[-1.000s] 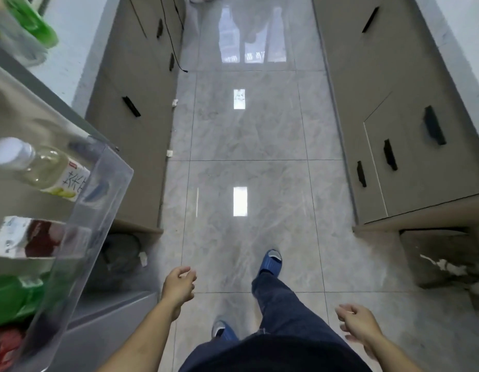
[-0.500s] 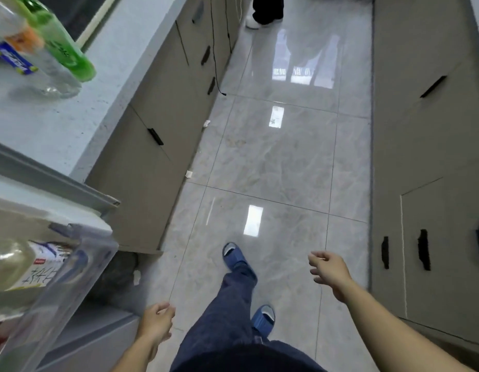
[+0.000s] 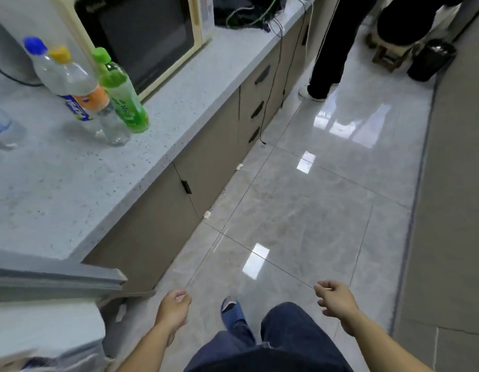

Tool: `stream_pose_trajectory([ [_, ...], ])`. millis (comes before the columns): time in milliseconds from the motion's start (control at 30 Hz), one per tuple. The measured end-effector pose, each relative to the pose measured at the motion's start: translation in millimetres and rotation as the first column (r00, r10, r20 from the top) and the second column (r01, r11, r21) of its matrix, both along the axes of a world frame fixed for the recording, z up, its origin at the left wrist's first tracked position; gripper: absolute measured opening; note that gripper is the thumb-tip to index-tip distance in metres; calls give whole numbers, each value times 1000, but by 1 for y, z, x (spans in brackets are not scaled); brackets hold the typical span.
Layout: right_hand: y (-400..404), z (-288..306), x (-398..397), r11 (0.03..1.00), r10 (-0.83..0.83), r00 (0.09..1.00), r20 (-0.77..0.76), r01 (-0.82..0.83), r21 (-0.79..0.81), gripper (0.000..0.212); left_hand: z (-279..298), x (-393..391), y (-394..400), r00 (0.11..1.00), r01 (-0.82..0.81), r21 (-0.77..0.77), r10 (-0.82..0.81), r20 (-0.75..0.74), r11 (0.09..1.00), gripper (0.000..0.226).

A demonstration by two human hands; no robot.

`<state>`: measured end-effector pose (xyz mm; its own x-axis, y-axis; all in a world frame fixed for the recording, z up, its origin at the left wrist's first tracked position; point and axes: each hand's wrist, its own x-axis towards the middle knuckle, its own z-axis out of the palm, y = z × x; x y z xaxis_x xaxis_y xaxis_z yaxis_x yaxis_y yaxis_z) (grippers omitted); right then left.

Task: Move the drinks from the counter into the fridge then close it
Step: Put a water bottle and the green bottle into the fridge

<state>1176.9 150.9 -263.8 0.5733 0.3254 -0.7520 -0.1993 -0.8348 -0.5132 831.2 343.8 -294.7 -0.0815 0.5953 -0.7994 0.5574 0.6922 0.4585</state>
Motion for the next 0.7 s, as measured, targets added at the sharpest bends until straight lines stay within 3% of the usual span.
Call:
stream_pose_trajectory([
  [267, 81, -13, 68, 974, 189, 981, -44, -193, -121, 11, 17, 45, 39, 978, -210, 54, 208, 29, 976, 17],
  [433, 154, -15, 111, 923, 358, 934, 5, -353, -154, 18, 32, 58, 37, 891, -448, 61, 451, -46, 892, 14],
  [567, 246, -14, 121, 864, 499, 866, -16, -499, -66, 11, 37, 70, 29, 792, -602, 99, 609, -49, 792, 24],
  [700, 334, 14, 87, 750, 650, 760, 27, -647, 136, 5, 57, 87, 30, 703, -702, 154, 711, 1, 695, 18],
])
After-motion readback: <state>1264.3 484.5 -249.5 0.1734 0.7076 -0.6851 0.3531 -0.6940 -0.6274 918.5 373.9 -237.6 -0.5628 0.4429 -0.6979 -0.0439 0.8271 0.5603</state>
